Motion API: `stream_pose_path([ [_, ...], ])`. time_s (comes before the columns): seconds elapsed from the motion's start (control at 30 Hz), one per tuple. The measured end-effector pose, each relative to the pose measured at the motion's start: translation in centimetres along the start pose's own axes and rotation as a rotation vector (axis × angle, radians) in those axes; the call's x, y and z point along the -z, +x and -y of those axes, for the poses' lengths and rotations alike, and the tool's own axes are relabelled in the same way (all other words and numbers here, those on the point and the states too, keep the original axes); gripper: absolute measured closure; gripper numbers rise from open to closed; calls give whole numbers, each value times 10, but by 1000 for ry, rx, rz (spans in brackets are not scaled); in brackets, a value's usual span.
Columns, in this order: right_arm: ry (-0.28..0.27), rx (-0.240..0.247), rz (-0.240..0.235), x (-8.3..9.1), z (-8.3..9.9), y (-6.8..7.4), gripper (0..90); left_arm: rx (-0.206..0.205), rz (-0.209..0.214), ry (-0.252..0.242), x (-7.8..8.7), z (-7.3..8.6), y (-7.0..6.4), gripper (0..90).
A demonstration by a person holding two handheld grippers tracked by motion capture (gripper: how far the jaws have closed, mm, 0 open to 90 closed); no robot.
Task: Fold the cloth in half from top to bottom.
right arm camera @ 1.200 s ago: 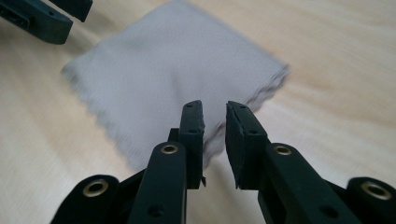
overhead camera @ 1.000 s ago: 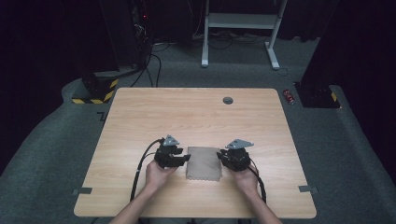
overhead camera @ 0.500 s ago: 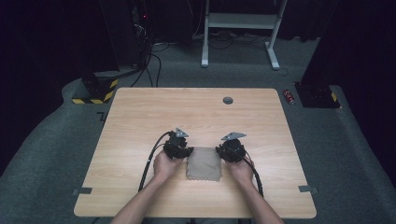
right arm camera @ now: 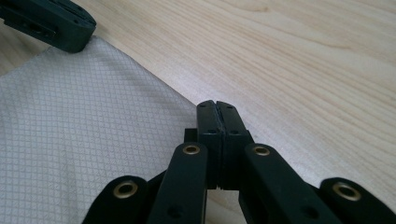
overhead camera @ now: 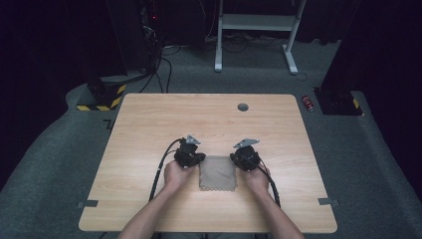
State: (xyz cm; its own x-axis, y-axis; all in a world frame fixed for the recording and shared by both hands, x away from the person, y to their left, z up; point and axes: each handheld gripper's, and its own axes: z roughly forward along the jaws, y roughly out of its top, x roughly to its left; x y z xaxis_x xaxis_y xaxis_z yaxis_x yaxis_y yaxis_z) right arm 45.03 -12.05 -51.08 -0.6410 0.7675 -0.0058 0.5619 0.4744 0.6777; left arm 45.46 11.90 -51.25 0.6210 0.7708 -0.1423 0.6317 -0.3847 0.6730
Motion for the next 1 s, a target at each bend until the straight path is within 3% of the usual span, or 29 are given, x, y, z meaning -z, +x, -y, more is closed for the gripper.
stream_pose_path([
  [0.2,-5,-13,17,-3,-4,-4,897,10,-11,-15,-3,-8,4,870],
  [0.33,-3,-24,30,-6,-10,-6,896,47,-7,-18,-7,-7,9,870],
  [0.53,-5,-37,40,-12,-12,-8,847,48,-18,-22,-5,-7,10,849],
  [0.63,-24,-71,23,-8,-11,-11,766,70,12,-31,0,-7,12,760],
  [0.77,-63,-108,2,5,-5,-15,722,38,-6,-36,13,-6,10,646],
  [1.0,-78,-124,-3,22,14,-21,666,50,-12,-85,32,5,8,540],
])
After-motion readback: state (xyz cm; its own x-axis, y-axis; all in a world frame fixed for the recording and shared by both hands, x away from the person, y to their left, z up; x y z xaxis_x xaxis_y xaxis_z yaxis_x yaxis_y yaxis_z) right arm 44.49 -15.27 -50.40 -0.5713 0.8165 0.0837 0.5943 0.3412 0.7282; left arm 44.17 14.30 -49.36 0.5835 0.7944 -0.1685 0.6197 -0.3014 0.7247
